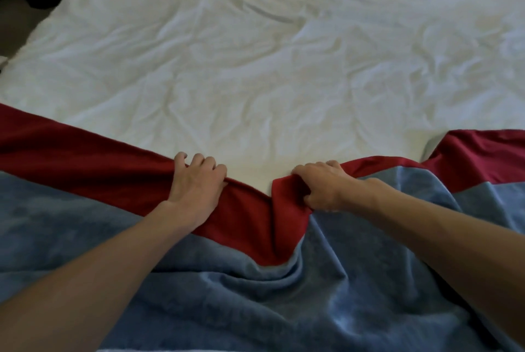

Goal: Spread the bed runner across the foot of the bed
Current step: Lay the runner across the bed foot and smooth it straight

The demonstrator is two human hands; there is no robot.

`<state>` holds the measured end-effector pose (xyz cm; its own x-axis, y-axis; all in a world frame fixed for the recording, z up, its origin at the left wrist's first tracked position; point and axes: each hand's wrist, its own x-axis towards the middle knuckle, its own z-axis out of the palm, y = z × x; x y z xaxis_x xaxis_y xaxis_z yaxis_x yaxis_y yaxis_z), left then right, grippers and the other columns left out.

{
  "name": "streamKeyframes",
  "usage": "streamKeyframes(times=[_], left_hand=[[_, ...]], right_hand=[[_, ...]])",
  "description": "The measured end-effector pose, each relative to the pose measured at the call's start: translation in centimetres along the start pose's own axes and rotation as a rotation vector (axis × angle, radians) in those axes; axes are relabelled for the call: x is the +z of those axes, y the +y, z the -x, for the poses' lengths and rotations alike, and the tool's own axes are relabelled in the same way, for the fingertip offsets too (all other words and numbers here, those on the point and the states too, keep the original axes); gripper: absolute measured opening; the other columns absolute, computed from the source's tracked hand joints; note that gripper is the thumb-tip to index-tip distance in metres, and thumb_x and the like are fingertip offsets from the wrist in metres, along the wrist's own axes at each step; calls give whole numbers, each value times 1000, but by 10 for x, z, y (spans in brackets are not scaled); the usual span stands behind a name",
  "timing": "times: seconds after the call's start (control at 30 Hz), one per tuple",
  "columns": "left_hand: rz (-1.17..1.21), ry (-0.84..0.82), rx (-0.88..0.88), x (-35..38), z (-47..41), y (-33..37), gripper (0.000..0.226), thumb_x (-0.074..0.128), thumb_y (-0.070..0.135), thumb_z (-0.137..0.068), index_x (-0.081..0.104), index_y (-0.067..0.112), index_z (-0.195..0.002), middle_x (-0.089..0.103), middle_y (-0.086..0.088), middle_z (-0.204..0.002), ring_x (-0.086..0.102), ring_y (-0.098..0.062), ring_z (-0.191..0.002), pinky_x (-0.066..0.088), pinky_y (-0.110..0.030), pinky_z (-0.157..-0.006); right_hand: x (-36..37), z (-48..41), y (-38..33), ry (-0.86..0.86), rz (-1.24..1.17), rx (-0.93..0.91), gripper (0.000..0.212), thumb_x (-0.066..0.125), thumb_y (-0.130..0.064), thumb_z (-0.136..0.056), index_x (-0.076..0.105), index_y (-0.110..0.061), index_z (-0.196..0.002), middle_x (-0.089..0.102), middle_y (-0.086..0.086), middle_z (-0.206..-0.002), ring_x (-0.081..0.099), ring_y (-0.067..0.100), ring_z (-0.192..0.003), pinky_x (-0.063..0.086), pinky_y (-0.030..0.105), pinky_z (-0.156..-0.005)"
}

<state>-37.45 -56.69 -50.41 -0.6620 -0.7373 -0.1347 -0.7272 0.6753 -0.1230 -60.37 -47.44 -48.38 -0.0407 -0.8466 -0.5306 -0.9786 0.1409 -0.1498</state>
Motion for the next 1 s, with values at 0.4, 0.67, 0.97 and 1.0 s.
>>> streamKeyframes(times=[0.4, 0.67, 0.97, 1.0], left_hand=[[117, 100, -288, -24, -66, -63, 12, 42, 19, -98, 50, 13, -92, 61, -4, -86, 59, -28, -77, 30, -38, -72], [38, 117, -327, -21, -100, -94, 25, 38, 28, -99, 53, 9, -94, 63, -11, -90, 60, -33, -82, 31, -40, -73], [85, 133, -294, -21, -89, -97, 39, 42, 39, -93, 56, 11, -115, 62, -12, -101, 57, -31, -92, 37, -47, -83], [105, 138, -307, -23, -86, -99, 40, 41, 39, -93, 56, 10, -117, 61, -13, -102, 57, -32, -93, 37, -47, -84]], right_hand=[[-57, -38, 32, 345, 27, 201, 14, 53, -18, -81, 42, -19, -90, 57, 2, -84, 57, 30, -85, 27, 38, -75], [-58, -57, 46, 409, 88, 404, 12, 53, -19, -87, 44, -15, -93, 59, 10, -97, 56, 32, -91, 34, 42, -82], [-55, -67, 9, 402, 74, 360, 50, 54, -20, -83, 41, -10, -129, 48, 18, -126, 46, 37, -116, 31, 48, -101], [-58, -68, 1, 410, 65, 331, 52, 54, -22, -83, 40, -11, -131, 47, 18, -129, 44, 36, -119, 30, 48, -102]])
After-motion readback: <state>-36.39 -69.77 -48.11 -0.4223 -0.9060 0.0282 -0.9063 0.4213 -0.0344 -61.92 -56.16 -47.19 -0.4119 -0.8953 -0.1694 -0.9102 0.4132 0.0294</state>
